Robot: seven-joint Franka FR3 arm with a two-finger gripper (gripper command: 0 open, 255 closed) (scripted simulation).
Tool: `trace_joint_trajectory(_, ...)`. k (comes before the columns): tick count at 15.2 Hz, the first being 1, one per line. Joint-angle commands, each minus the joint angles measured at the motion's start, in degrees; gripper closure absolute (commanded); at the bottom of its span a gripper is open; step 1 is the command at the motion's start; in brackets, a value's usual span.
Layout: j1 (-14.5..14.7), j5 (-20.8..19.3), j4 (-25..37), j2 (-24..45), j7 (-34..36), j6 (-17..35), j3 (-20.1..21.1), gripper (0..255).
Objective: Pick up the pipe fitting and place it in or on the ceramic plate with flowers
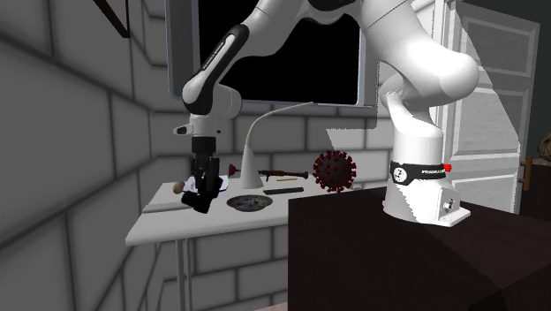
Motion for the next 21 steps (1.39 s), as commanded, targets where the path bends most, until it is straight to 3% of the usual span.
trace_joint_trajectory(1,0.4,-0.7,-0.3,-1.4,0.6,-1.0,-0.6,255)
trace_joint_trajectory(8,1.6,-3.1,-0.3,-5.2,2.3,-4.5,-2.2,255)
trace_joint_trajectory(21,-4.4,-6.3,-19.5,-17.9,-11.0,1.4,-8.7,255)
